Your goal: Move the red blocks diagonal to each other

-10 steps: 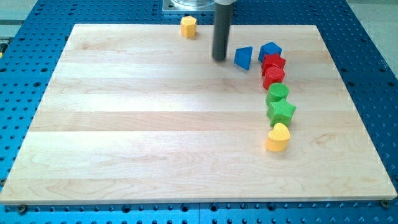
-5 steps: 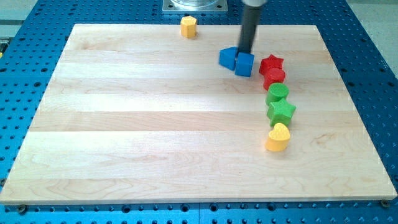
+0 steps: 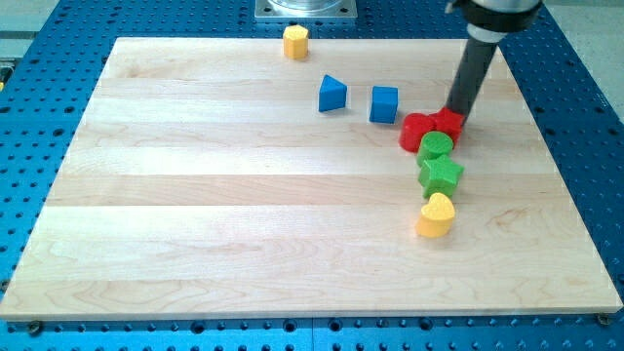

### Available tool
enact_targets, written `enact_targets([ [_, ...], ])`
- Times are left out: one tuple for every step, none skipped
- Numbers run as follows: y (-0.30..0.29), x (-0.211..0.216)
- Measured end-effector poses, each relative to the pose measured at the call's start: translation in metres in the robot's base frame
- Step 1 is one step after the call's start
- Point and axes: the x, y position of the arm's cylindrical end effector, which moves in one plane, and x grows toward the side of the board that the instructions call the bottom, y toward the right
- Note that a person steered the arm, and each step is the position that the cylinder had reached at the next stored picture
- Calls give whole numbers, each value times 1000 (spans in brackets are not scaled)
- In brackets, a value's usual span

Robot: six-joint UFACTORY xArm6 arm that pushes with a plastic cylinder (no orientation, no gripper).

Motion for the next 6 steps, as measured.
enact_targets([
  [-32, 5],
  [13, 10],
  [-35, 31],
  [-114, 30],
  [-212, 28],
  [-183, 21],
])
